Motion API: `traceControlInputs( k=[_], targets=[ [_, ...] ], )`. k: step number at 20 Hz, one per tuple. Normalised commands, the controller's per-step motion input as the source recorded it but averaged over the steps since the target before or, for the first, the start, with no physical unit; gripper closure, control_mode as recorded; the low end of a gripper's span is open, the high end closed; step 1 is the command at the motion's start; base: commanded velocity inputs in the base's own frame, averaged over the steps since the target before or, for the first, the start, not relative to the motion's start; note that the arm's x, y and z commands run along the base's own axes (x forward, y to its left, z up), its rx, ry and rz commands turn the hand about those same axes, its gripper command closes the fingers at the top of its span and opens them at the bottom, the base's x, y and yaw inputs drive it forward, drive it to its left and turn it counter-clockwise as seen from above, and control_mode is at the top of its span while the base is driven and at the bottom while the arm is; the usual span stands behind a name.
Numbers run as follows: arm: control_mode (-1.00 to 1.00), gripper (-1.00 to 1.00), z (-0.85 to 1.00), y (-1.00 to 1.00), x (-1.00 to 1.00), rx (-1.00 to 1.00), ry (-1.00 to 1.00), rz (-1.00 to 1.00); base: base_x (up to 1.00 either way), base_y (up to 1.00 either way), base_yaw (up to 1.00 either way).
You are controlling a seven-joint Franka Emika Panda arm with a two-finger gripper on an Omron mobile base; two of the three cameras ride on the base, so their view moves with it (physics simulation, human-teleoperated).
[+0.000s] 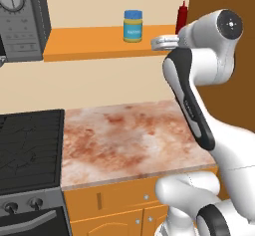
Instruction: Move the mayonnaise and ketchup from the cabinet to the dining counter.
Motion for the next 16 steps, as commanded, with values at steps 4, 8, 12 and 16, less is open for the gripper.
traceControlInputs(
  k=[4, 8, 12, 16],
  targets=[
    [-1.0, -1.0, 0.44, 0.09, 0.03, 0.0, 0.0, 0.0, 0.0, 0.0, 0.0],
    [-1.0, -1.0, 0.3, 0.06, 0.16, 0.0, 0.0, 0.0, 0.0, 0.0, 0.0],
    [-1.0, -1.0, 0.14, 0.19, 0.21, -0.01, 0.0, 0.0, 0.0, 0.0, 0.0],
    [-1.0, -1.0, 0.11, 0.28, 0.16, 0.0, 0.0, 0.0, 0.0, 0.0, 0.0]
  ],
)
